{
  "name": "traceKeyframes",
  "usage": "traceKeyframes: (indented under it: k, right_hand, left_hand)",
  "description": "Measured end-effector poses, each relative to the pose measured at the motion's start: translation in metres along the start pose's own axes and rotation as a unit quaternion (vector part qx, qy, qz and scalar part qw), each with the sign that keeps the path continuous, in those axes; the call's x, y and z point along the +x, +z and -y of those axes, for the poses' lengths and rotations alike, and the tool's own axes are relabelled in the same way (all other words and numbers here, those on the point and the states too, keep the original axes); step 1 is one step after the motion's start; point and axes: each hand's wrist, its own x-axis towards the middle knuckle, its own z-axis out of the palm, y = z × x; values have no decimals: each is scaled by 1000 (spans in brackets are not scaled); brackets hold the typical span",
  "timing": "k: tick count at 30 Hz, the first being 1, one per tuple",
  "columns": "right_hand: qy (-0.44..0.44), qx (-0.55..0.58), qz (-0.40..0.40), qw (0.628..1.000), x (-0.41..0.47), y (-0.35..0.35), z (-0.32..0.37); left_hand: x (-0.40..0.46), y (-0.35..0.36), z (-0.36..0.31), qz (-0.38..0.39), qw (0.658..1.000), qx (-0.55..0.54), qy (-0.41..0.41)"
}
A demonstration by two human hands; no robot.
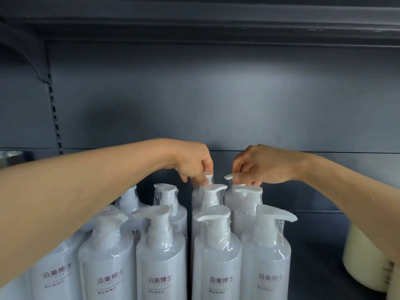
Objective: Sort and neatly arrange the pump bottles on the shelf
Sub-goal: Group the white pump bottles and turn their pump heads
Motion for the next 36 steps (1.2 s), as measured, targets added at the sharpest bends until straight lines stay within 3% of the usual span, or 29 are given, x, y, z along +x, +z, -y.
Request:
traceKeyframes:
  k: [6,12,18,28,36]
  right_hand:
    - [18,16,-3,1000,-10,3,0]
    - [10,37,-96,995,-35,-7,11]
    - [-13,16,-140,990,-66,-3,40]
    - [-33,-40,-158,986,-103,36,120]
    - [8,-14,-295,955,-130,84,155]
  left_hand:
    - [-8,4,-1,-18,1000,6,-16]
    - [-38,-10,-11,-87,995,44,-14]
    - [-89,-13,-22,-153,980,124,23]
    - [-193,7,31,-215,971,103,15]
    - [-261,56,71,-349,935,61,21]
